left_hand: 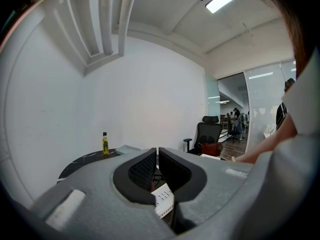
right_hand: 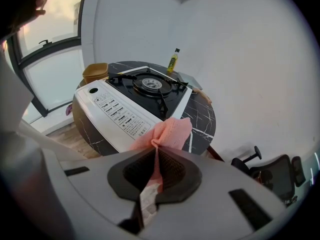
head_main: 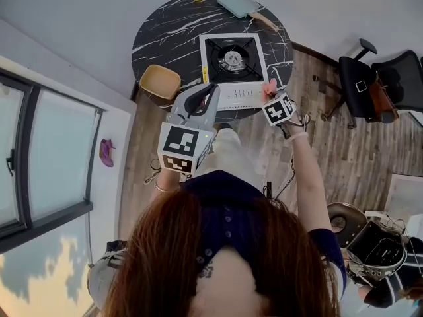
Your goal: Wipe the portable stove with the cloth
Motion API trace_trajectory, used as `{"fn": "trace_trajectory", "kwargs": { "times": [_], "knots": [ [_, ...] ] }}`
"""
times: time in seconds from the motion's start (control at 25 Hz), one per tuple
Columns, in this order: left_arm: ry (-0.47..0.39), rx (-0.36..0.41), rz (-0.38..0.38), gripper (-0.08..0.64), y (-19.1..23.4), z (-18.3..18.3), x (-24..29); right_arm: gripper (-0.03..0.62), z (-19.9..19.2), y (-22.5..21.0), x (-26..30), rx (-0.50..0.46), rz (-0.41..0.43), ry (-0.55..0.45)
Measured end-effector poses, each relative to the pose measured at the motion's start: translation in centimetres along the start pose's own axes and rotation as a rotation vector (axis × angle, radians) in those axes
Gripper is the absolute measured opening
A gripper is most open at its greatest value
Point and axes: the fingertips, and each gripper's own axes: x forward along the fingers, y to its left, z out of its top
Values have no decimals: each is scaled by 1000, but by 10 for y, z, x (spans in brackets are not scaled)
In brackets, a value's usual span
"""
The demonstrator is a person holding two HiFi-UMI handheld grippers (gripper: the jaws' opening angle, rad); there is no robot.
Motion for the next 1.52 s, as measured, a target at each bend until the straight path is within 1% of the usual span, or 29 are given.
{"fn": "trace_trajectory", "kwargs": {
  "times": [0.44, 0.64, 0.96, 1.28, 1.52],
  "knots": [
    [-1, -24, 32, 23, 12, -4, -7, 21, 4, 4, -1, 20, -23, 5],
    [3, -23, 38, 23, 12, -6, -6, 21, 6, 6, -1, 10, -36, 0],
    [0, -20, 40, 23, 12, -8, -10, 21, 7, 13, -2, 24, -45, -8],
    [3, -23, 43, 23, 13, -8, -7, 21, 14, 20, -2, 34, -37, -32],
    [2, -28, 42, 23, 13, -9, -8, 21, 18, 31, 0, 40, -14, -40]
  ]
}}
